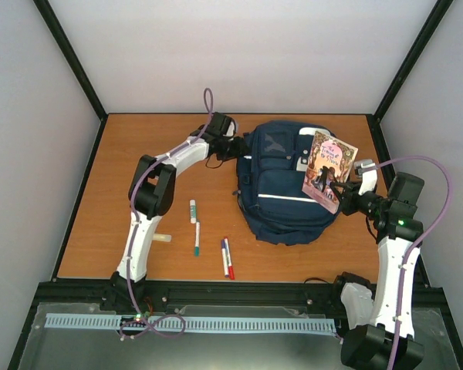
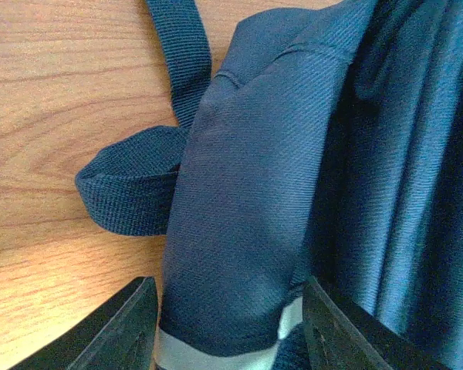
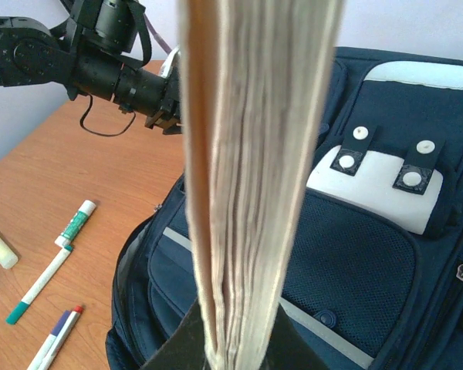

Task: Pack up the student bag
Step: Move the student bag to the center of the board.

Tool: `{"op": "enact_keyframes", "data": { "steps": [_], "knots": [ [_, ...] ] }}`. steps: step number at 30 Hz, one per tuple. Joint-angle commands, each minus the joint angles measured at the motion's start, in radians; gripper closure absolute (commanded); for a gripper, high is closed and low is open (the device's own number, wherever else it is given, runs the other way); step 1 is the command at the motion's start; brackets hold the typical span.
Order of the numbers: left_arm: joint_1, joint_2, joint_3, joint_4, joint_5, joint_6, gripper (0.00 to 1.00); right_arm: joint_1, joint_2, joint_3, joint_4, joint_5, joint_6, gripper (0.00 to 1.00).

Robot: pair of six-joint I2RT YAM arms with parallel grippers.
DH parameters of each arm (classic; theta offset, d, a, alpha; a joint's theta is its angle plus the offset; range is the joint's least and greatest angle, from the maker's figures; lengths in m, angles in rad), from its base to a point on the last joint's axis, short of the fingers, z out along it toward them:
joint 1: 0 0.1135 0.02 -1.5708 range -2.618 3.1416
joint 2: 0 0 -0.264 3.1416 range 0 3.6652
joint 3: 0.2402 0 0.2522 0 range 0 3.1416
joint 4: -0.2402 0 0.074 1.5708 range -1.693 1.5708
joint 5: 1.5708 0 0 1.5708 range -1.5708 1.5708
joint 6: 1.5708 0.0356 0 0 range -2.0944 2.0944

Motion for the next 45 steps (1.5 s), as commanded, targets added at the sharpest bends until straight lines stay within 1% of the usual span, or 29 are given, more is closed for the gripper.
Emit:
{"op": "enact_keyframes", "data": {
  "steps": [1, 2, 7, 8, 9, 13, 18, 22, 25, 26, 27, 28, 30, 31, 32, 33, 34, 35, 37, 38, 40, 42, 45],
  "knots": [
    [0.005, 0.035, 0.062, -0.048, -0.008, 0.023, 0.49, -0.008, -0.010, -0.002, 0.035, -0.019, -0.017, 0.97],
    [0.005, 0.039, 0.063, -0.048, -0.010, 0.024, 0.54, -0.009, -0.009, -0.004, 0.036, -0.020, -0.017, 0.97],
    [0.005, 0.042, 0.061, -0.048, -0.059, 0.039, 0.92, -0.009, -0.004, -0.005, 0.038, -0.013, -0.015, 0.97],
    [0.007, 0.032, 0.052, -0.048, -0.078, 0.039, 0.97, -0.010, -0.004, -0.005, 0.037, -0.013, -0.014, 0.97],
    [0.012, 0.019, 0.038, -0.048, -0.098, 0.036, 0.99, -0.010, -0.004, -0.005, 0.038, -0.012, -0.013, 0.97],
    [0.052, -0.034, -0.023, -0.032, -0.124, 0.014, 0.99, -0.010, -0.004, -0.005, 0.036, -0.008, -0.014, 0.97],
    [0.141, -0.119, -0.150, 0.028, -0.073, -0.016, 0.99, -0.010, -0.006, -0.006, 0.035, -0.011, -0.013, 0.97],
    [0.189, -0.192, -0.247, 0.058, -0.082, -0.011, 0.99, -0.010, -0.004, -0.005, 0.036, -0.016, -0.011, 0.97],
    [0.213, -0.208, -0.266, 0.060, -0.066, -0.003, 0.99, -0.011, -0.004, -0.006, 0.035, -0.015, -0.010, 0.97],
    [0.217, -0.201, -0.254, 0.049, -0.056, 0.005, 0.96, -0.011, -0.004, -0.005, 0.035, -0.016, -0.010, 0.97],
    [0.218, -0.193, -0.234, 0.033, -0.051, 0.011, 0.89, -0.011, -0.004, -0.005, 0.035, -0.016, -0.010, 0.97],
    [0.218, -0.188, -0.219, 0.014, -0.046, 0.014, 0.77, -0.011, -0.004, -0.005, 0.035, -0.016, -0.010, 0.97],
    [0.218, -0.203, -0.224, 0.002, -0.026, 0.007, 0.48, -0.014, -0.003, -0.004, 0.032, -0.015, -0.011, 0.97],
    [0.218, -0.225, -0.243, 0.009, -0.035, -0.004, 0.37, -0.015, -0.002, -0.004, 0.031, -0.016, -0.012, 0.97],
    [0.217, -0.257, -0.266, 0.012, -0.064, -0.013, 0.29, -0.018, -0.002, -0.004, 0.030, -0.017, -0.012, 0.97],
    [0.215, -0.287, -0.285, 0.004, -0.101, -0.019, 0.24, -0.020, -0.003, -0.003, 0.030, -0.018, -0.011, 0.97],
    [0.212, -0.321, -0.300, -0.009, -0.142, -0.019, 0.16, -0.021, -0.003, -0.005, 0.030, -0.019, -0.011, 0.97],
    [0.207, -0.352, -0.312, -0.033, -0.181, -0.016, 0.02, -0.022, -0.001, -0.003, 0.030, -0.020, -0.011, 0.97],
    [0.187, -0.412, -0.328, -0.106, -0.251, -0.003, 0.00, -0.023, 0.002, -0.002, 0.030, -0.024, -0.010, 0.97],
    [0.175, -0.434, -0.336, -0.120, -0.259, 0.012, 0.00, -0.025, 0.005, 0.000, 0.029, -0.026, -0.010, 0.97],
    [0.134, -0.461, -0.336, -0.152, -0.229, 0.055, 0.00, -0.028, 0.012, -0.001, 0.029, -0.027, -0.009, 0.97],
    [0.060, -0.477, -0.321, -0.180, -0.213, 0.123, 0.00, -0.031, 0.018, -0.001, 0.030, -0.029, -0.007, 0.97],
    [-0.056, -0.515, -0.331, -0.180, -0.247, 0.202, 0.00, -0.033, 0.024, -0.001, 0.037, -0.013, -0.001, 0.97]
  ]
}}
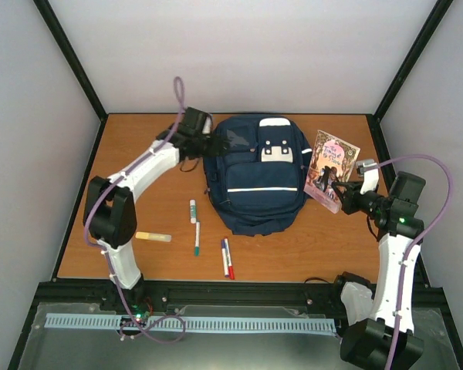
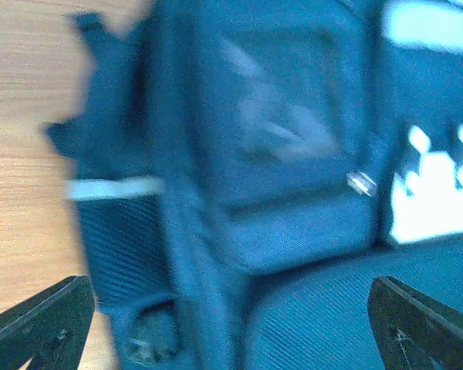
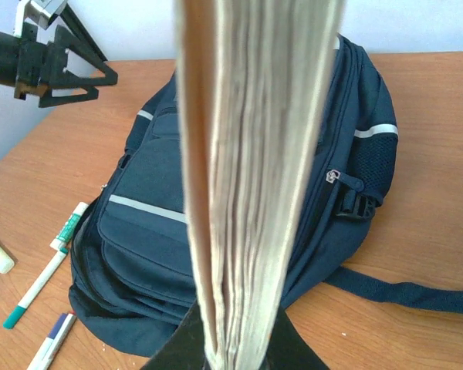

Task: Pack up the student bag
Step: Move the student bag to the center of the board, then place the book in the student bag.

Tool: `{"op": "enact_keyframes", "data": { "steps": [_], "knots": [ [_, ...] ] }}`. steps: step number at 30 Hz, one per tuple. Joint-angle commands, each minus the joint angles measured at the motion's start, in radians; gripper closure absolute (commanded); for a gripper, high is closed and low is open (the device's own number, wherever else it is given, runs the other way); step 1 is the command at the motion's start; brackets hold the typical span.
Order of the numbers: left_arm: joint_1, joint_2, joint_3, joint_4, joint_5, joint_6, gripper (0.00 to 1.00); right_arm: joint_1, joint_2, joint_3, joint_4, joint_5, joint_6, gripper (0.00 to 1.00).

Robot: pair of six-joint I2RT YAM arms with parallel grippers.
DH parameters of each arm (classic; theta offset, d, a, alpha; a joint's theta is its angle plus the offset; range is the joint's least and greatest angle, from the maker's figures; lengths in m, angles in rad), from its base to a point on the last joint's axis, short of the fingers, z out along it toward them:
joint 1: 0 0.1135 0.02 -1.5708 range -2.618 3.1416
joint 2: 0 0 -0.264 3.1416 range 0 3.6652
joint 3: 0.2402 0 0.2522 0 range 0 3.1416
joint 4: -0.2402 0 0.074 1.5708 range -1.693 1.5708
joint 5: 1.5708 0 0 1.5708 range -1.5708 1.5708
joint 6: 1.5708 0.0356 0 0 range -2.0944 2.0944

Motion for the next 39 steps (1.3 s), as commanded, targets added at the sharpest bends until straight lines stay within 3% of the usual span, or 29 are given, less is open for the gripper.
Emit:
{"op": "enact_keyframes", "data": {
  "steps": [1, 6, 11, 13, 15, 18, 21, 24, 26, 30, 32, 35, 39],
  "knots": [
    [-0.182, -0.057, 0.001, -0.049, -0.043, 0.158, 0.00, -0.011, 0.006, 0.001, 0.041, 0.010, 0.006, 0.97],
    [-0.325, -0.148, -0.070, 0.062, -0.080, 0.219, 0.00, -0.025, 0.038, 0.031, 0.064, 0.186, 0.055, 0.97],
    [-0.436, -0.294, -0.117, 0.092, -0.292, 0.244, 0.00, -0.039, 0.079, 0.084, 0.059, 0.237, 0.075, 0.97],
    [-0.446, -0.310, -0.123, 0.036, -0.433, 0.184, 0.00, -0.044, 0.082, 0.089, 0.071, 0.258, 0.075, 0.97],
    [-0.446, -0.243, -0.063, -0.132, -0.649, 0.158, 0.00, -0.046, 0.068, 0.071, 0.099, 0.277, 0.068, 0.97],
    [-0.446, -0.168, -0.053, -0.195, -0.643, 0.177, 0.00, -0.046, 0.036, 0.053, 0.127, 0.325, 0.048, 0.97],
    [-0.459, -0.220, -0.178, -0.027, -0.533, 0.173, 0.00, -0.046, 0.025, 0.067, 0.112, 0.363, 0.026, 0.97],
    [-0.589, -0.327, -0.381, 0.277, -0.785, 0.325, 0.00, -0.046, 0.023, 0.066, 0.098, 0.401, 0.013, 0.97],
    [-0.640, -0.347, -0.391, 0.344, -0.930, 0.363, 0.00, -0.048, 0.014, 0.038, 0.106, 0.404, 0.019, 0.97],
    [-0.638, -0.303, -0.317, 0.356, -0.819, 0.363, 0.00, -0.048, 0.025, 0.017, 0.113, 0.370, 0.040, 0.97],
    [-0.639, -0.260, -0.242, 0.272, -0.632, 0.416, 0.09, -0.048, 0.035, 0.015, 0.118, 0.377, 0.039, 0.97],
    [-0.639, -0.258, -0.253, 0.296, -0.381, 0.457, 0.23, -0.049, 0.057, 0.013, 0.115, 0.443, 0.047, 0.97],
    [-0.640, -0.175, -0.190, 0.241, -0.228, 0.496, 0.38, -0.070, 0.093, 0.017, 0.110, 0.485, 0.049, 0.97]
  ]
}}
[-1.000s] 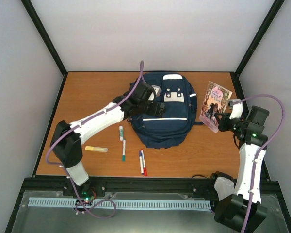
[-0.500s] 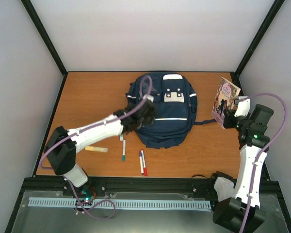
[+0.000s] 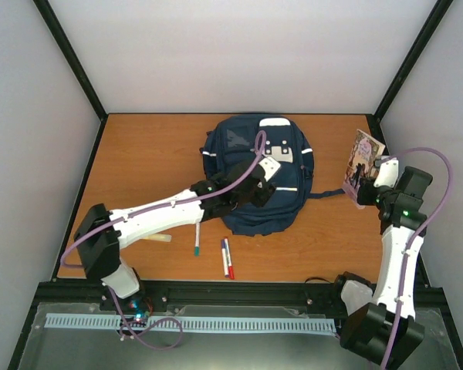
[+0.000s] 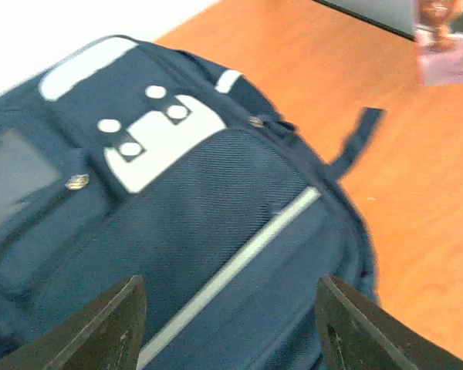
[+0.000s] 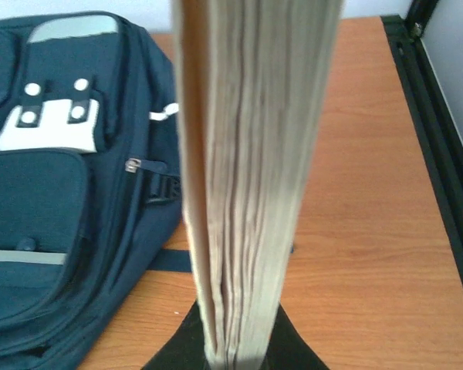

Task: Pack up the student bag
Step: Place the book in the student bag.

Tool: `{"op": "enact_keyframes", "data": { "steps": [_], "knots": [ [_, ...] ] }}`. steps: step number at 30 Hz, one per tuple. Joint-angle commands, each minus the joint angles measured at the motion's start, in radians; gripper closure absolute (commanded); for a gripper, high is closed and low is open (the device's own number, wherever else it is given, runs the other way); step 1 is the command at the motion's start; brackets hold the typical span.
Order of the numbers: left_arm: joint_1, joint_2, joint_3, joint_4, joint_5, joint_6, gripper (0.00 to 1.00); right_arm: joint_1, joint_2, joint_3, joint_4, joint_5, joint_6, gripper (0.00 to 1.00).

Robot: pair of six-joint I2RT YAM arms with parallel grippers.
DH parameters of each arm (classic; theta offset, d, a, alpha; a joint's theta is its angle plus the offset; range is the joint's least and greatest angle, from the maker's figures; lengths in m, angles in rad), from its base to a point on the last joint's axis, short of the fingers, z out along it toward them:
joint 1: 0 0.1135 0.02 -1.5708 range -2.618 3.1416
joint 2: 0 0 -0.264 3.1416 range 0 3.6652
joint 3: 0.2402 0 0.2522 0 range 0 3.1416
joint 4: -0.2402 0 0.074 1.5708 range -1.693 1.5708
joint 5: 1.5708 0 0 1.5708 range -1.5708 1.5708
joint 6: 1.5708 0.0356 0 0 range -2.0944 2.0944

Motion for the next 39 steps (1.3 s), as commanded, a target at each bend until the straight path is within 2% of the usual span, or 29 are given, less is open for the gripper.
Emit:
{"op": "enact_keyframes", "data": {
  "steps": [1, 4, 12, 17, 29, 39],
  "knots": [
    [-0.006, 0.117, 0.108, -0.073, 0.285, 0.089, 0.41, -0.034, 0.037, -0.002, 0.018, 0.055, 0.011, 0.97],
    [-0.028, 0.189, 0.157, -0.134, 0.327, 0.123, 0.45, -0.044, 0.065, 0.005, 0.008, 0.035, 0.005, 0.97],
    [-0.064, 0.327, 0.243, -0.264, 0.299, 0.201, 0.45, -0.057, 0.093, 0.007, -0.007, -0.002, -0.007, 0.97],
    [-0.071, 0.393, 0.295, -0.313, 0.302, 0.225, 0.52, -0.058, 0.100, 0.006, -0.011, -0.013, -0.011, 0.97],
    [-0.072, 0.503, 0.422, -0.358, 0.242, 0.283, 0.54, -0.063, 0.102, 0.008, -0.019, -0.029, -0.014, 0.97],
    [-0.072, 0.495, 0.406, -0.362, 0.259, 0.360, 0.53, -0.068, 0.114, 0.010, -0.026, -0.046, -0.019, 0.97]
  ]
}}
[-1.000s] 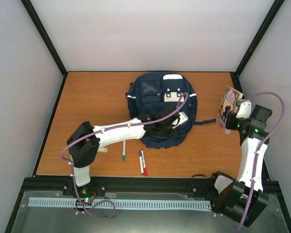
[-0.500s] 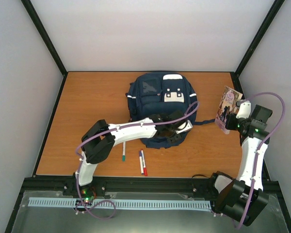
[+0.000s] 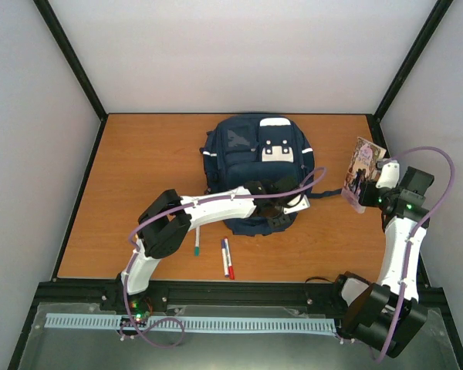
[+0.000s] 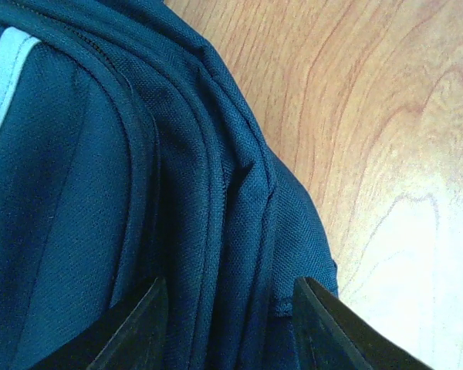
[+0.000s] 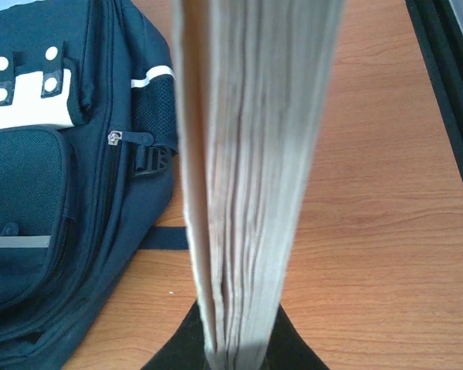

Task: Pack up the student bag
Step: Place the book in the student bag.

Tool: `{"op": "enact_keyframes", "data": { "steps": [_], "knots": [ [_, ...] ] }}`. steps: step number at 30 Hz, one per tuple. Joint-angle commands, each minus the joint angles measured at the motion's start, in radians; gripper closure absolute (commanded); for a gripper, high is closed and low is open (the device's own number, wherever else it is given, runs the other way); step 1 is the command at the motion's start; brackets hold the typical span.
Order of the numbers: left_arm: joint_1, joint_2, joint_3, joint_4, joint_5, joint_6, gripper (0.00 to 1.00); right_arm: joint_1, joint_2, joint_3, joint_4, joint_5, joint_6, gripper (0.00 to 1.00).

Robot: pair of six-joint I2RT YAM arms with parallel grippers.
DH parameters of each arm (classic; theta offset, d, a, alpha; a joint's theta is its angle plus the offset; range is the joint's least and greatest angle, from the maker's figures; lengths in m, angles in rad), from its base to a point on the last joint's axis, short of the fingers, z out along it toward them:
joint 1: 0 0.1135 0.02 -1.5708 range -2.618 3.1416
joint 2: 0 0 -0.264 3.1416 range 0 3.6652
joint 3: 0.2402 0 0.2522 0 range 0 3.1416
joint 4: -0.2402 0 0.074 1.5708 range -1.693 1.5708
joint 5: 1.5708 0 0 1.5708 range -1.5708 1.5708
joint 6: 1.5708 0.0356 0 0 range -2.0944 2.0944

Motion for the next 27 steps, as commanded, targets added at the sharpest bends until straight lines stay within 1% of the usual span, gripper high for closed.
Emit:
{"op": "enact_keyframes", "data": {
  "steps": [1, 4, 8, 10, 12, 13, 17, 20, 22, 25, 27],
  "knots": [
    [-0.008, -0.010, 0.024, 0.003, -0.014, 0.054, 0.54, -0.008, 0.007, 0.010, -0.003, -0.025, -0.012, 0.97],
    [-0.008, 0.001, 0.025, -0.001, -0.029, 0.062, 0.61, -0.008, 0.010, 0.013, -0.003, -0.030, -0.011, 0.97],
    [-0.008, 0.022, 0.030, -0.003, -0.066, 0.066, 0.64, -0.009, 0.014, 0.011, -0.006, -0.034, -0.014, 0.97],
    [-0.008, 0.025, 0.026, 0.004, -0.069, 0.071, 0.62, -0.010, 0.014, 0.012, -0.006, -0.035, -0.014, 0.97],
    [-0.008, 0.026, 0.023, 0.010, -0.072, 0.071, 0.54, -0.010, 0.016, 0.011, -0.006, -0.035, -0.014, 0.97],
    [-0.008, 0.028, 0.021, 0.013, -0.076, 0.071, 0.51, -0.010, 0.016, 0.012, -0.007, -0.037, -0.013, 0.97],
    [-0.008, 0.035, 0.013, 0.027, -0.106, 0.072, 0.52, -0.010, 0.019, 0.012, -0.007, -0.039, -0.015, 0.97],
    [-0.011, 0.034, -0.004, 0.049, -0.150, 0.078, 0.54, -0.010, 0.020, 0.012, -0.007, -0.040, -0.016, 0.97],
    [-0.013, 0.032, -0.009, 0.060, -0.174, 0.075, 0.58, -0.010, 0.022, 0.012, -0.007, -0.041, -0.017, 0.97],
    [-0.013, 0.033, -0.006, 0.062, -0.190, 0.068, 0.68, -0.010, 0.024, 0.012, -0.008, -0.044, -0.016, 0.97],
    [-0.014, 0.026, -0.005, 0.063, -0.185, 0.063, 0.69, -0.010, 0.024, 0.012, -0.009, -0.047, -0.017, 0.97]
  ]
}}
